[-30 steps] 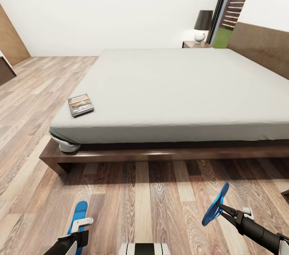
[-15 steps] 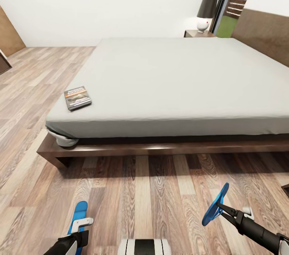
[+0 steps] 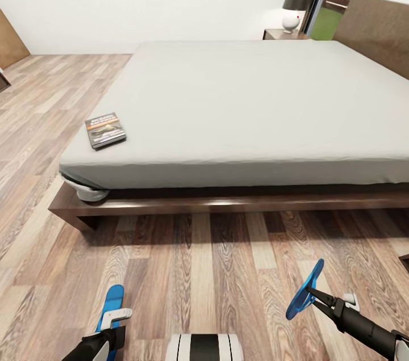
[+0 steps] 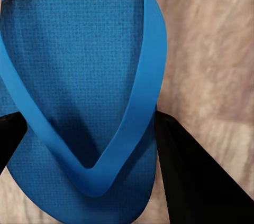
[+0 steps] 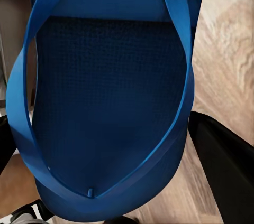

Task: In the bedroom, move the book from the bed onto either nightstand, and place the two sandals side by side next to the bed.

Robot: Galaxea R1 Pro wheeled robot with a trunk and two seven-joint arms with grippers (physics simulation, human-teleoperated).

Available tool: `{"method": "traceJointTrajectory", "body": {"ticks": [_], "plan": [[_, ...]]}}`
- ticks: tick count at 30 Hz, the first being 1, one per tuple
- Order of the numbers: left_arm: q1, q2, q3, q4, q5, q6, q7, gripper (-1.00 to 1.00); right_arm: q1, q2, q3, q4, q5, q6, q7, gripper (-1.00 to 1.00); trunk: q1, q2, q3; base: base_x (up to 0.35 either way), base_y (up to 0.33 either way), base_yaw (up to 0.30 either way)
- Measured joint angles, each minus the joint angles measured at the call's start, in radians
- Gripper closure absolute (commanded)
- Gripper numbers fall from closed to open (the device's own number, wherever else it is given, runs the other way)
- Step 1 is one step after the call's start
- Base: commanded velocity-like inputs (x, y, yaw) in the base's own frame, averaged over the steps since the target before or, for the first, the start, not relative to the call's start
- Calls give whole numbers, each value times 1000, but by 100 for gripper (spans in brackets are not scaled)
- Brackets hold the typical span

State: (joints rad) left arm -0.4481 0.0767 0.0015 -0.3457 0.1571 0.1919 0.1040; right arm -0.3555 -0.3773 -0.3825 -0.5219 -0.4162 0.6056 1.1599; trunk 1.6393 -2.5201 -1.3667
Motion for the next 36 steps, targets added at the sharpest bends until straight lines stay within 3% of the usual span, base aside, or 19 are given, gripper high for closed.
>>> {"method": "traceJointTrajectory", "body": {"ticks": [19,30,36], "plan": [[0,12,0,0,-2,-4,-3,100,0,0,0,0,1,0,0,100,-1,0,0,278,2,0],[0,12,0,0,-1,-3,-3,100,0,0,1,1,0,-2,0,100,0,0,0,271,194,0],[1,13,0,-1,-1,-4,-3,100,2,-1,-3,0,5,-5,-1,100,0,0,0,73,75,0]]}}
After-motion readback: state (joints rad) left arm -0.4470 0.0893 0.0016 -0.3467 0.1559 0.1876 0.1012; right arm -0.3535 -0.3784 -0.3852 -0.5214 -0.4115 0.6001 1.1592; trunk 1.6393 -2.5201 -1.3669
